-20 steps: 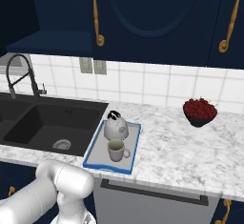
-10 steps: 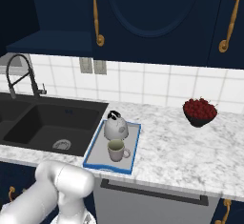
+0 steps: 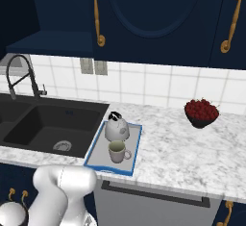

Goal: Pick the kettle from the counter and place it on the tray. Then pick the mug from the cabinet and place it on the tray. Then close the cabinet doors.

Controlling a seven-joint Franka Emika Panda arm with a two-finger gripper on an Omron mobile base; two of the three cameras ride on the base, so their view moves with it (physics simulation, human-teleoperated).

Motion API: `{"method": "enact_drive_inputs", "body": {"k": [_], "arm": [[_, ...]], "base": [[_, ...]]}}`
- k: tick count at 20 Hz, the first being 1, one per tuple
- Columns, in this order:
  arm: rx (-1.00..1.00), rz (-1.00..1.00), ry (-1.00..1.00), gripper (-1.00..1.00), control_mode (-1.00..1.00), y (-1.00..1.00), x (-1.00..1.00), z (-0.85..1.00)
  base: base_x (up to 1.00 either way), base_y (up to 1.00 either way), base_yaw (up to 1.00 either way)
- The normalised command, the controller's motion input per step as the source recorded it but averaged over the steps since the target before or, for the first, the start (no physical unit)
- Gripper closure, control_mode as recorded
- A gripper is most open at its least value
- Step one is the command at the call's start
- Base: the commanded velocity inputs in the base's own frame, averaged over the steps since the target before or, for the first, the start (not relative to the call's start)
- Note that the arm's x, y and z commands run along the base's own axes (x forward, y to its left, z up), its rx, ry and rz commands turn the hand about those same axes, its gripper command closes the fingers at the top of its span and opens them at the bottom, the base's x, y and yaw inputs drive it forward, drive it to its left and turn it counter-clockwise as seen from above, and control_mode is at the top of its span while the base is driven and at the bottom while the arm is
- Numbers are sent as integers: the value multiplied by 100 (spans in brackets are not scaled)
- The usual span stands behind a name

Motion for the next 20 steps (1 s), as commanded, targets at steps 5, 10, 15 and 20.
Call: {"method": "enact_drive_inputs", "body": {"k": [5,10,15,20], "arm": [[24,21,0,-100,-100,-95,50,19],[23,25,0,-100,-100,-92,60,16],[23,27,0,-100,-100,-82,71,17],[26,20,2,-100,-100,-59,94,27]], "base": [[0,0,0],[0,0,0],[0,0,0],[0,0,0]]}}
